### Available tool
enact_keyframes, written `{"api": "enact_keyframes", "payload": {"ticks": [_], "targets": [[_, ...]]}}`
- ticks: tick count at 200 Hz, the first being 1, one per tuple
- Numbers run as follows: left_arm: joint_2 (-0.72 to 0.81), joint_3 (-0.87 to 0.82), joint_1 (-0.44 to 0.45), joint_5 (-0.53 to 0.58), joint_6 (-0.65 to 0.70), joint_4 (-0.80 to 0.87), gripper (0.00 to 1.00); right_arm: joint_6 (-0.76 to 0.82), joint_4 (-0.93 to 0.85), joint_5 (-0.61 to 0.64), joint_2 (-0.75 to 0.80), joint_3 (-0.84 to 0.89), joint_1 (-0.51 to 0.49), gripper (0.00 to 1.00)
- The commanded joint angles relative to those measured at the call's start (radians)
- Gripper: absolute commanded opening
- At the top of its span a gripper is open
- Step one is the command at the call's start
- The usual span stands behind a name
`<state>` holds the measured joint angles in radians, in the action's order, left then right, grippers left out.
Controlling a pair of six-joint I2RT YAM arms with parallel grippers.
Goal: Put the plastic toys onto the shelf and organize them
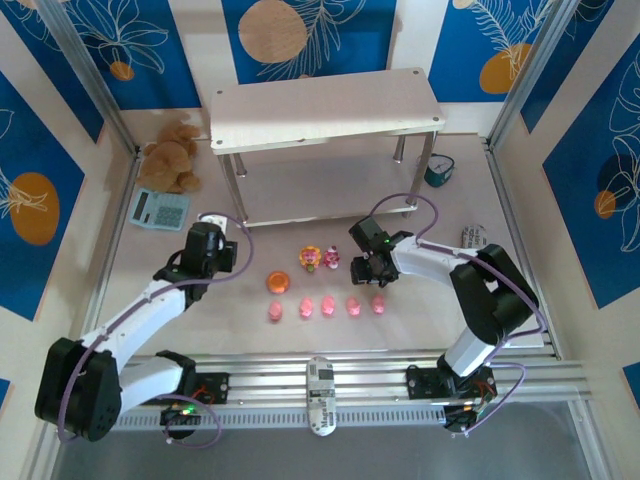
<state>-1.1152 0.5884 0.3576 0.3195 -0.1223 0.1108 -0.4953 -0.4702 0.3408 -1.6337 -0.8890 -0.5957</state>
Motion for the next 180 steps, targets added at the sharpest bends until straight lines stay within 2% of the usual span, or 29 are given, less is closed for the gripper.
{"api": "enact_keyframes", "payload": {"ticks": [1,41,110,180], "targets": [[-0.022,0.027,0.011,-0.002,0.013,-0.026,0.53,0.008,-0.007,-0.024,-0.032,-0.014,-0.005,0.42],[-0.052,0.039,0.011,-0.009,0.015,-0.039,0.52,0.014,-0.007,-0.021,-0.030,-0.013,-0.004,0.18],[-0.053,0.048,0.010,-0.021,0.012,-0.037,0.52,0.055,-0.010,0.052,0.056,-0.066,0.042,0.15],[-0.018,0.053,0.010,-0.016,0.012,-0.015,0.51,0.174,0.000,0.043,-0.005,-0.272,0.139,0.14]]}}
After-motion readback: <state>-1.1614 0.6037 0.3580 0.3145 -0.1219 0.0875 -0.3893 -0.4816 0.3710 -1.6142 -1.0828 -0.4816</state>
